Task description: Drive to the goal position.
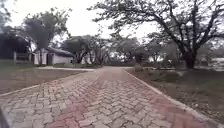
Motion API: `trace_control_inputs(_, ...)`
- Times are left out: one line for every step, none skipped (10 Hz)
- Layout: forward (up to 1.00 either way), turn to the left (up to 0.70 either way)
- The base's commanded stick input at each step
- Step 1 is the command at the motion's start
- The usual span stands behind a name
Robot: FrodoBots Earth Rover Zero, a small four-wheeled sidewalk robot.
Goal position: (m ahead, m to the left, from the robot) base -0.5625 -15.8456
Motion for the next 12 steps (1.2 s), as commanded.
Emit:
trace_control_inputs(0.70,0.00)
trace_control_inputs(0.70,0.00)
trace_control_inputs(0.70,0.00)
trace_control_inputs(0.70,0.00)
trace_control_inputs(0.70,0.00)
trace_control_inputs(0.70,0.00)
trace_control_inputs(0.70,0.00)
trace_control_inputs(0.70,0.00)
trace_control_inputs(0.70,0.00)
trace_control_inputs(0.70,0.00)
trace_control_inputs(0.70,0.00)
trace_control_inputs(0.70,0.00)
